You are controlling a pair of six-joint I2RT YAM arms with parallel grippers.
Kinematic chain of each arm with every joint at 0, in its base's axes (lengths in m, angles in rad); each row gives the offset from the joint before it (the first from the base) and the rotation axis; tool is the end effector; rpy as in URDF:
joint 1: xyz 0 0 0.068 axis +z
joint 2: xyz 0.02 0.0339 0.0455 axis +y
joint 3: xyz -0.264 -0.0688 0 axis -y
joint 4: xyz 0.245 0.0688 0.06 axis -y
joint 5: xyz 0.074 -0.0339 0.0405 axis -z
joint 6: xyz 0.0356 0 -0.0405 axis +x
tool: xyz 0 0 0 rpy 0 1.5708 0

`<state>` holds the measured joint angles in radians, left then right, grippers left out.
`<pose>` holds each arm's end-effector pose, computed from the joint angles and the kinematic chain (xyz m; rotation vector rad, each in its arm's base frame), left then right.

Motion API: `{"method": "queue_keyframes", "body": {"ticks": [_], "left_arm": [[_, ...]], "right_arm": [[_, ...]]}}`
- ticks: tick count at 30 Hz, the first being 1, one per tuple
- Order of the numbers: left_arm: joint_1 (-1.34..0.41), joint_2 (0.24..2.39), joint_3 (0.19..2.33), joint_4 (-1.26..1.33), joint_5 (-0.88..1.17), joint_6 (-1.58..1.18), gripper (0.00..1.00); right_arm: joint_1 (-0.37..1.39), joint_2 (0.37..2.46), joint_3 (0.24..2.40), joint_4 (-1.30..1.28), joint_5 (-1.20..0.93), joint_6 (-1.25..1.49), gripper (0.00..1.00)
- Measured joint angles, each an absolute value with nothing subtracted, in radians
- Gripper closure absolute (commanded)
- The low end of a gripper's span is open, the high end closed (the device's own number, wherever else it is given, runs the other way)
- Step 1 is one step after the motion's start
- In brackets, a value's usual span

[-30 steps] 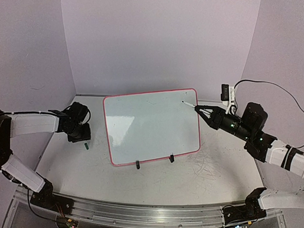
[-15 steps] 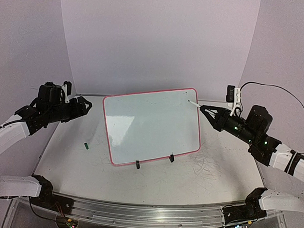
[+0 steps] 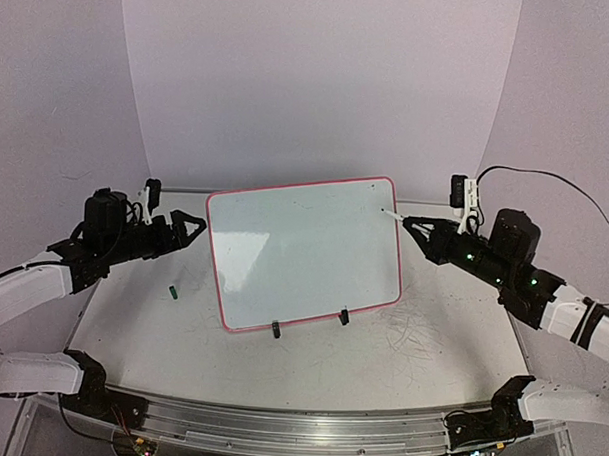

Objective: Write a sentence on the whiteboard
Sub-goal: Hold the whiteboard at the center of the board.

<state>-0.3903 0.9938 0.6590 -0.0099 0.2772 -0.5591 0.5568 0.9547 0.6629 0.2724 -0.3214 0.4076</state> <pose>0.2080 -0.0961 0.2743 0.0269 2.0077 -0.8904 0.1869 0.1296 0.3139 -0.3873 1.6372 0.9943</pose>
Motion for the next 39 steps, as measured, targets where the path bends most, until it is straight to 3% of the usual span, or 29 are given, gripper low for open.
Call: {"method": "queue_keyframes", "body": {"ticks": [8,15,25,31,39], "left_arm": [[-0.334,1.043,0.529,0.181,0.424,-0.586,0.07],[-0.286,1.114,0.502,0.368,0.558,-0.607,0.11],[-0.221,1.201,0.502,0.472,0.691,-0.655,0.07],[-0.178,1.285,0.533,0.480,0.796,-0.663,0.13],[-0.178,1.345,0.575,0.483,0.859,-0.647,0.31]], "right_arm": [[0.582,1.030,0.735,0.213,-0.308,0.391,1.00],[0.765,1.205,0.925,0.132,-0.215,0.335,1.00],[0.964,1.471,1.237,0.028,-0.074,0.245,1.00],[1.013,1.584,1.354,0.012,-0.013,0.209,1.00],[1.056,1.656,1.403,0.001,0.058,0.159,1.00]]}}
